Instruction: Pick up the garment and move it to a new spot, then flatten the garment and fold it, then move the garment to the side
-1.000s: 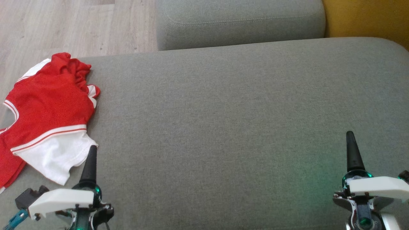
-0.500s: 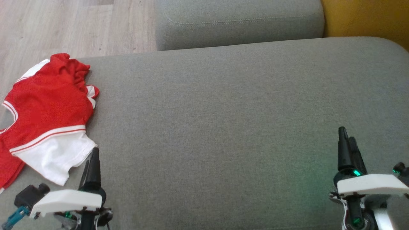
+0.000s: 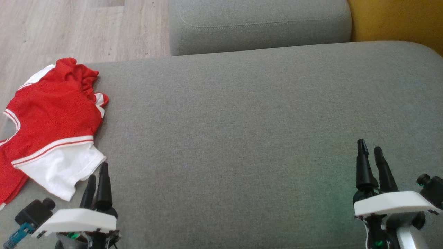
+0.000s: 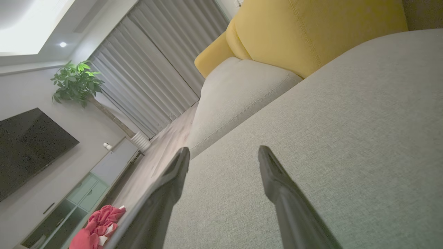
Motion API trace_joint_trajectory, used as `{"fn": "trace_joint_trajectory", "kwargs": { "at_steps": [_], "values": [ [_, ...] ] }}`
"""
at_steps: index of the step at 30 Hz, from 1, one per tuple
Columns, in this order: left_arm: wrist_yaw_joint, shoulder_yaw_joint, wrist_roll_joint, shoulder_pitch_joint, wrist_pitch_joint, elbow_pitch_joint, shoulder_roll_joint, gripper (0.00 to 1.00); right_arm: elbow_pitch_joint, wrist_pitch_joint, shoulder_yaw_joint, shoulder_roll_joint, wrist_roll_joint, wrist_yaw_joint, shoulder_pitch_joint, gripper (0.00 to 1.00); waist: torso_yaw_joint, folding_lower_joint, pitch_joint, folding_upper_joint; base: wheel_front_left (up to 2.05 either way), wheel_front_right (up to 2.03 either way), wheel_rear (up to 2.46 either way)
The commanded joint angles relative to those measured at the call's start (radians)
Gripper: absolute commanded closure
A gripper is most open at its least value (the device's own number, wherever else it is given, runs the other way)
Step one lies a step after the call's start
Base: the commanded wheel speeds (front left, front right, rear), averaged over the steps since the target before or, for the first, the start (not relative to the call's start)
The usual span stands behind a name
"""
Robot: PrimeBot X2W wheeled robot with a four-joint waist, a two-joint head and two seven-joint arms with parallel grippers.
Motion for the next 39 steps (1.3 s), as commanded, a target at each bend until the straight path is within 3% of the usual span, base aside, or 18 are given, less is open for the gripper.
{"fn": "trace_joint_trajectory", "kwargs": {
  "at_steps": [1,39],
  "values": [
    [0.0,0.02,0.028,-0.026,-0.013,-0.043,0.013,0.0,-0.042,-0.013,0.015,-0.006,-0.032,0.0,-0.02,0.0,0.0,0.0,0.0,0.0,0.0,0.0,0.0],
    [-0.019,0.041,0.54,0.017,-0.124,-0.067,0.012,0.0,-0.036,-0.125,0.005,-0.009,-0.528,-0.001,0.008,0.0,-0.004,0.0,-0.001,0.0,0.0,0.0,0.0]
  ]
}}
